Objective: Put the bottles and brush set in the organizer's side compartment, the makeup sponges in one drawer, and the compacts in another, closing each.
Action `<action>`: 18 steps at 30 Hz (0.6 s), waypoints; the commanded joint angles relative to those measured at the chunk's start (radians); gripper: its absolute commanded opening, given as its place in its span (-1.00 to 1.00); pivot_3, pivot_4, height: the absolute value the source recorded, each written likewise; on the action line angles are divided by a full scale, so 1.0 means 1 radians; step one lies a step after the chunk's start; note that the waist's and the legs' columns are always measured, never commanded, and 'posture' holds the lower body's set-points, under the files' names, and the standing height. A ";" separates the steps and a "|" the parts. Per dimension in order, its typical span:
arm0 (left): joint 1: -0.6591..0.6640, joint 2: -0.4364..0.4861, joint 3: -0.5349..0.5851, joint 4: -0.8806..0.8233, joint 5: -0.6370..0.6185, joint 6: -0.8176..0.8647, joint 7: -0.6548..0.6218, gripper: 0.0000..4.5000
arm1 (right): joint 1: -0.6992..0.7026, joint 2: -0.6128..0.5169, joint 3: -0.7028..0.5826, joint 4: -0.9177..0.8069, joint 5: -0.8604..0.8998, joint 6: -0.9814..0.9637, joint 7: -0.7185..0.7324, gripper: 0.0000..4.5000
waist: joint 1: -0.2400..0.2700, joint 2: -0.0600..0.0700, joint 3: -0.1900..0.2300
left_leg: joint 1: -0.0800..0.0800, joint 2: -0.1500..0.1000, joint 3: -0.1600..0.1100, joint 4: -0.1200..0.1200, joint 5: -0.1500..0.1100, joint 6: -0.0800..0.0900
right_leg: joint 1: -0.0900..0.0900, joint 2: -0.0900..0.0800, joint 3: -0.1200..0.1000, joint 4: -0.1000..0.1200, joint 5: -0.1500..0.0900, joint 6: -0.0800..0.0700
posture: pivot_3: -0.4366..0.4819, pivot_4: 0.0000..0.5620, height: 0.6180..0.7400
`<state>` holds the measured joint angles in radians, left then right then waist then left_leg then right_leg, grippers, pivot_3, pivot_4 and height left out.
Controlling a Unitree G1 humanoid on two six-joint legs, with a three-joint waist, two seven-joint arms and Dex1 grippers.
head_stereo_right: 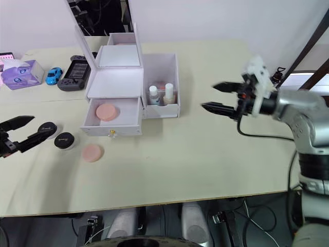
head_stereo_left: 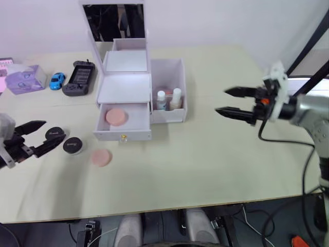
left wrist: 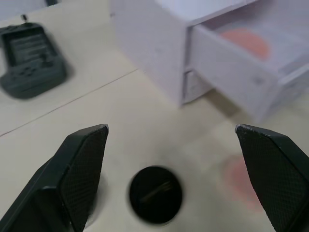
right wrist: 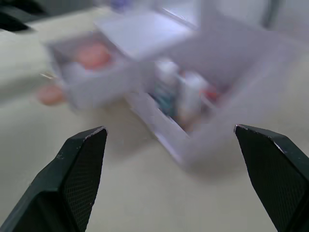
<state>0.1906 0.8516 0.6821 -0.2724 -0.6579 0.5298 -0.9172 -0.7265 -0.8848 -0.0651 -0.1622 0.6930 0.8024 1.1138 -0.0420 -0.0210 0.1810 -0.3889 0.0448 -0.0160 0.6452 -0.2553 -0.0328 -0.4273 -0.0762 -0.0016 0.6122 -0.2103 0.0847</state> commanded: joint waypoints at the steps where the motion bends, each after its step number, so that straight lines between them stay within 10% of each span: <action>1: 0.094 -0.056 0.040 -0.143 -0.031 0.035 0.046 0.97 | -0.105 -0.007 0.080 0.012 -0.010 -0.009 0.114 1.00 | 0.003 -0.002 -0.001 | 0.000 0.000 0.000 0.000 0.000 0.000 | 0.000 0.000 0.000 0.000 0.000 0.000 | -0.05 -0.47 1.00; 9: 0.340 -0.212 0.085 -0.289 -0.025 0.006 0.086 0.97 | -0.271 0.012 0.214 0.102 -0.110 -0.102 0.285 1.00 | 0.006 -0.004 -0.001 | -0.001 0.000 0.002 0.000 0.000 0.000 | -0.002 -0.001 0.001 -0.001 0.000 -0.001 | -0.05 -0.47 1.00; 18: 0.343 -0.302 -0.136 -0.361 0.089 0.015 0.249 0.97 | -0.257 0.021 0.191 0.083 -0.140 -0.121 0.276 1.00 | 0.006 -0.004 -0.001 | -0.001 -0.001 0.003 0.002 0.000 -0.001 | -0.002 -0.002 0.001 -0.002 0.000 0.000 | -0.05 -0.47 1.00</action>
<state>0.5399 0.5460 0.5580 -0.6113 -0.5879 0.5438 -0.6930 -0.9713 -0.8485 0.1645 -0.0479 0.5523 0.6852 1.3915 -0.0356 -0.0253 0.1802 -0.3901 0.0440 -0.0126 0.6470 -0.2556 -0.0333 -0.4292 -0.0778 -0.0007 0.6107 -0.2106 0.0846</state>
